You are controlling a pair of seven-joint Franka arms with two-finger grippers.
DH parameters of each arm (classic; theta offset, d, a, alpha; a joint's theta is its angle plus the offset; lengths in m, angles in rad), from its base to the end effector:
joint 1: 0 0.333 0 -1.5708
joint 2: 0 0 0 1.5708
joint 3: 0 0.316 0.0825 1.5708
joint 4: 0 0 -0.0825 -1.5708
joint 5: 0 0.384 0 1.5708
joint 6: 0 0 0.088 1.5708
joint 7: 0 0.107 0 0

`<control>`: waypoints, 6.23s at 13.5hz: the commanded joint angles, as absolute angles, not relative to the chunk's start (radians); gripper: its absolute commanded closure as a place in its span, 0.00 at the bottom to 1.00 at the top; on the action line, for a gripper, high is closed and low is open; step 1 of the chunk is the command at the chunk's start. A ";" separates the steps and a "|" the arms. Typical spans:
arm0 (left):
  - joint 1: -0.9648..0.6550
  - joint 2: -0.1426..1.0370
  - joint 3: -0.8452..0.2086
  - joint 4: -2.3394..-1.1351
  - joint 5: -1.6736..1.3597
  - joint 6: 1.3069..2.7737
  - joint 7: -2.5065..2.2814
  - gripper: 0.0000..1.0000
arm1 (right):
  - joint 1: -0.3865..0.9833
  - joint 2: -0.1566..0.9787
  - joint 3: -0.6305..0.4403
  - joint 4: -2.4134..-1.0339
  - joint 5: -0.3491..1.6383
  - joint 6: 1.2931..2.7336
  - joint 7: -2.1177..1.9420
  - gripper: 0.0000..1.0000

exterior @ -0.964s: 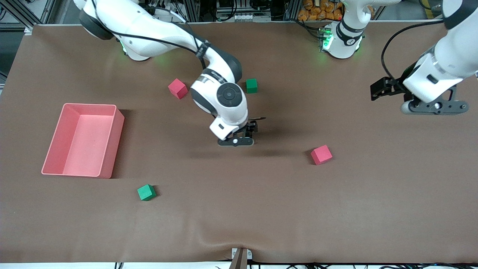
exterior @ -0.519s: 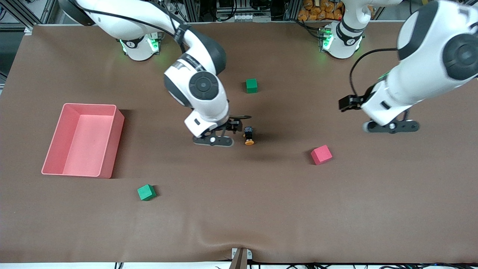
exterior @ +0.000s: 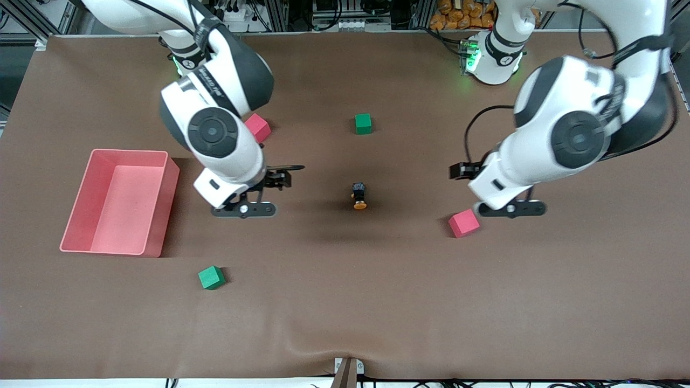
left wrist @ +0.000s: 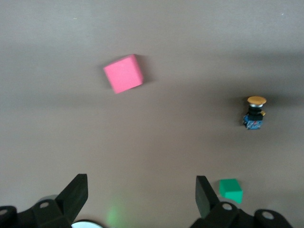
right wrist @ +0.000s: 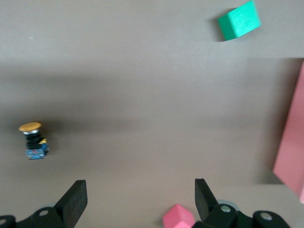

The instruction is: Place and upright button with both arms

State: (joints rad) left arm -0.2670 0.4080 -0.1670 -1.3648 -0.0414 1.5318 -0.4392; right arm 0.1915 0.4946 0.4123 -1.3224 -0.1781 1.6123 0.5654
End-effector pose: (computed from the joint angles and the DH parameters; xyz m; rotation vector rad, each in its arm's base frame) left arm 0.5981 -0.2624 0.4726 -3.1142 -0.0220 0.4057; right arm 0.5954 0.3224 0.4557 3.0566 0.0489 -0.2259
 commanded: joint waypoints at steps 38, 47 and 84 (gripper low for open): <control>-0.629 0.882 -0.156 -1.347 -0.114 2.080 -0.693 0.04 | -0.014 0.005 -0.041 -1.473 0.008 1.394 -0.098 0.00; -0.627 0.877 -0.155 -1.362 -0.114 2.077 -0.692 0.42 | -0.107 0.069 -0.048 -1.474 0.071 1.470 -0.097 0.00; -0.985 0.808 -0.136 -1.333 0.964 1.847 -2.058 0.92 | -0.003 0.025 -0.041 -1.493 -0.002 1.509 -0.029 0.00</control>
State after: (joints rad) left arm -0.9648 0.7983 -0.1479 -1.3385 0.8842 1.8621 -2.0078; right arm -0.0028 0.0426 -0.0384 -1.4792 -0.0060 1.5183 -0.0446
